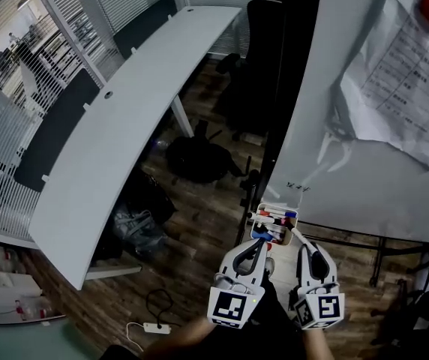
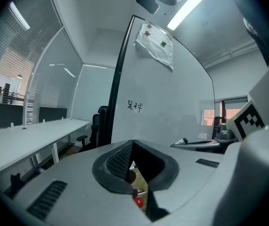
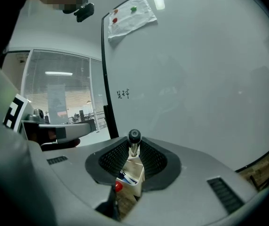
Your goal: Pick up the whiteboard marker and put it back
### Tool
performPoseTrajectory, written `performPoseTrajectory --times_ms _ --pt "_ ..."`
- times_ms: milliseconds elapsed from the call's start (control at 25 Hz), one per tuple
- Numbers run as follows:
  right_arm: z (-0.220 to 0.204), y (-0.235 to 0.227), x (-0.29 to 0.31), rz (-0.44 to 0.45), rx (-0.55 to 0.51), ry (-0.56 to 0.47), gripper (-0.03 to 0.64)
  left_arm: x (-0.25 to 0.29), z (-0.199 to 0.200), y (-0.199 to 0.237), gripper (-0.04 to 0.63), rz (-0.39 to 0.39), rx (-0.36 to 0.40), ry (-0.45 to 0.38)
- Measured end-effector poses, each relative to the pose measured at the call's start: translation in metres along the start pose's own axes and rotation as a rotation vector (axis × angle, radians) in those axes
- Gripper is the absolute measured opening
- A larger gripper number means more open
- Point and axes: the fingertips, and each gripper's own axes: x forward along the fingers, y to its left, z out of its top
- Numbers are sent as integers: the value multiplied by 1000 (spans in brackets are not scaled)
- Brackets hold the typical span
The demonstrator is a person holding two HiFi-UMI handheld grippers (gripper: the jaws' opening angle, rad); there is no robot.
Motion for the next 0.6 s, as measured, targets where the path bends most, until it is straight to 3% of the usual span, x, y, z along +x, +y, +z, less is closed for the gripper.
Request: performPoseTrajectory --times_ms 600 --pt "-23 -13 19 -9 -27 77 81 9 -10 13 6 22 9 37"
